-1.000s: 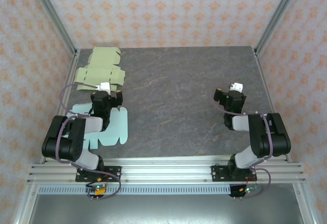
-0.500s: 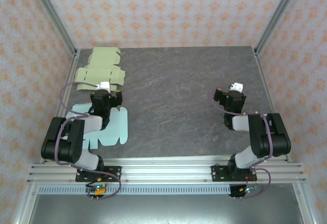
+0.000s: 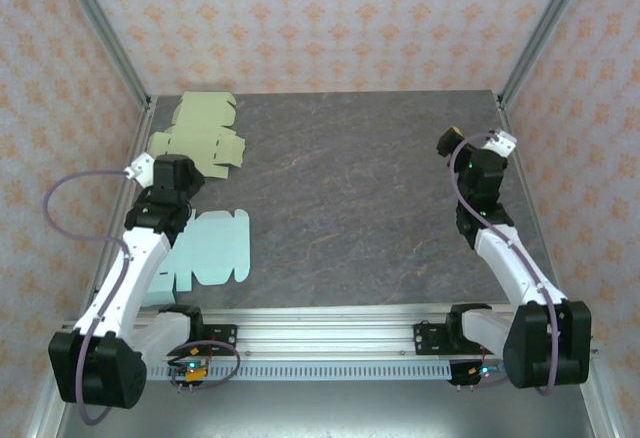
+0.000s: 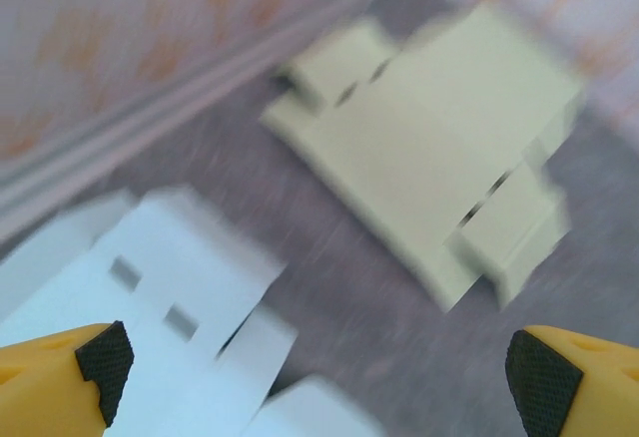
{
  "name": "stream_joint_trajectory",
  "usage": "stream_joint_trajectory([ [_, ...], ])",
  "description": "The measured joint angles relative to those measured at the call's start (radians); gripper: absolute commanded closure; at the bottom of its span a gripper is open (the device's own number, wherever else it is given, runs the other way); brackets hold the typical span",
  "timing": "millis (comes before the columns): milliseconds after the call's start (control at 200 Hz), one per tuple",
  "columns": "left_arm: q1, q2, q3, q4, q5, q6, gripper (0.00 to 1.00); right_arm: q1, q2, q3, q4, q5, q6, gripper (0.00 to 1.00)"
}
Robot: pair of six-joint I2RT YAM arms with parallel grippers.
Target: Fold the paper box
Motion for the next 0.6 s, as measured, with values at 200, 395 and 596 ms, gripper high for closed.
stream_joint_trajectory([
  [200,-0.041,0.184,-0.09,-0.103,0.243,-0.04,0.0,0.209,0.182,0.047,-0.082,-0.116,-0.013,0.01],
  [395,-0.251,0.221,-0.153,-0.024,0.396,-0.134,0.0,0.26,0.235,0.057,-0.116,-0.163,-0.008,0.01],
  [596,-0.288,0.42,-0.082,0.129,0.548,-0.132,0.0,0.26,0.239,0.077,-0.122,-0.14,0.011,0.01],
])
